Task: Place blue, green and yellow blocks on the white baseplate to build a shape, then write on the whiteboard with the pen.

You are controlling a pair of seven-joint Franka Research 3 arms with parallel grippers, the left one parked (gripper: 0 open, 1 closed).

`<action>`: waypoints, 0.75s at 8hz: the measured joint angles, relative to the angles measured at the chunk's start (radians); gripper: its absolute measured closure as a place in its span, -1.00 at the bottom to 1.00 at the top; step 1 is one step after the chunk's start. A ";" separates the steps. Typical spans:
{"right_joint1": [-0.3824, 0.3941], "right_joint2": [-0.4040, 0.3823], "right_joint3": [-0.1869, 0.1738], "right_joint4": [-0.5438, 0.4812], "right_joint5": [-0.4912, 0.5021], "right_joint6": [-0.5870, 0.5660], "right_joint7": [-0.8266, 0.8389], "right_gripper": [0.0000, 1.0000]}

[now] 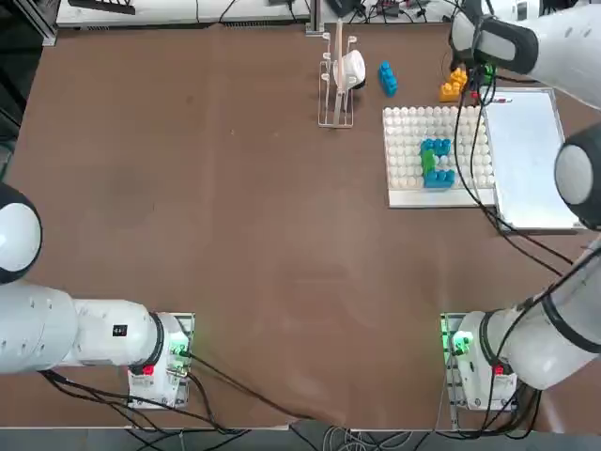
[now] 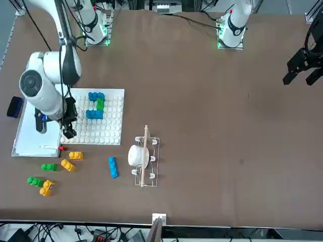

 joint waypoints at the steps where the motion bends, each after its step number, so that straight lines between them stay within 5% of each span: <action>1: -0.018 0.082 0.000 0.072 0.042 0.000 0.000 -0.94; 3: -0.055 0.198 0.000 0.169 0.071 0.001 0.000 -0.91; 6: -0.115 0.259 0.002 0.196 0.080 0.007 -0.031 -0.87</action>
